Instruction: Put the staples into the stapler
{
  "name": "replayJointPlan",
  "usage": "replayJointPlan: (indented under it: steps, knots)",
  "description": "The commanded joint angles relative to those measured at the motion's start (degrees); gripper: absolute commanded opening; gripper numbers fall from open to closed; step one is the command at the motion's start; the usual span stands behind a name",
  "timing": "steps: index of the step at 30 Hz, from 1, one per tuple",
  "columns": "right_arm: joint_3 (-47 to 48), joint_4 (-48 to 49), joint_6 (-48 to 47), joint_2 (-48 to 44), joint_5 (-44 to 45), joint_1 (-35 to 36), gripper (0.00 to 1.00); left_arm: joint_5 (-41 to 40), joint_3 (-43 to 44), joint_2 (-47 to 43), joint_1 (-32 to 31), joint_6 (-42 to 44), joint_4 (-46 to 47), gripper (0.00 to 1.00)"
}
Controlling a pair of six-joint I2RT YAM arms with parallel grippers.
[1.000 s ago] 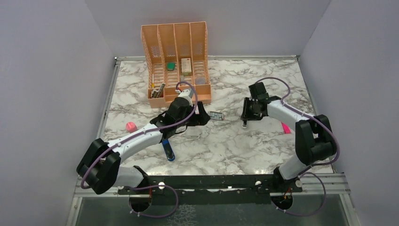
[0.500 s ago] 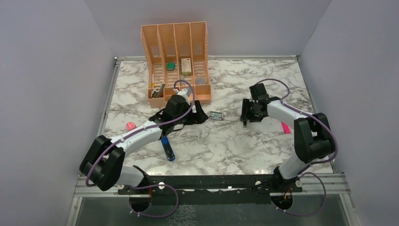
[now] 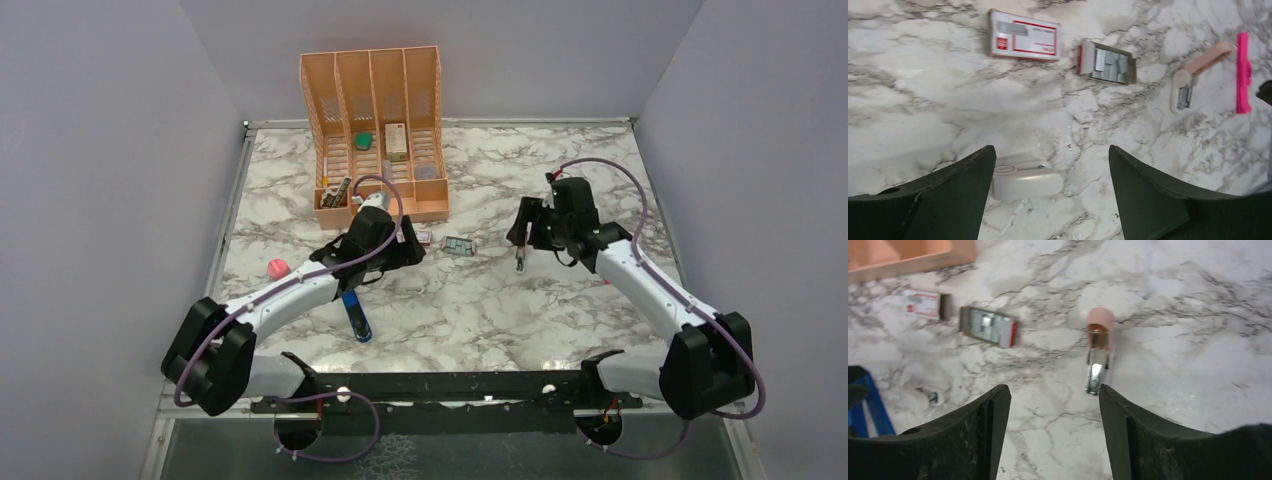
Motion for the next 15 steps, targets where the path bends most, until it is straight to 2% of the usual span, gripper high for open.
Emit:
replayJointPlan:
  steps: [1, 3, 7, 10, 15]
  knots:
    - [-2.8, 6.78, -0.56, -2.58, -7.04, 5.15, 0.68, -12.35, -1.73, -5.56, 0.91, -3.53, -7.98, 0.84]
    - [-2.4, 8.68, -0.29, -0.86, -7.56, 9.36, 0.64, -13.34, -3.08, -7.01, 0.99, -5.4, -8.35, 0.83]
    - [0.0, 13.46, -0.05, 5.35, -9.14, 18.2, 0.64, -15.32, -4.52, -8.32, 1.14, -9.2, -9.88, 0.8]
    - [4.17, 15.93, -0.19, 11.28, -8.29, 24.46, 0.66, -16.28, -4.42, -9.1, 1.27, -10.39, -10.71, 0.75]
    - [7.77, 22.57, -7.75, 19.81, -12.65, 30.49, 0.74, -20.16, -3.22, -11.68, 1.44, -10.61, -13.57, 0.74]
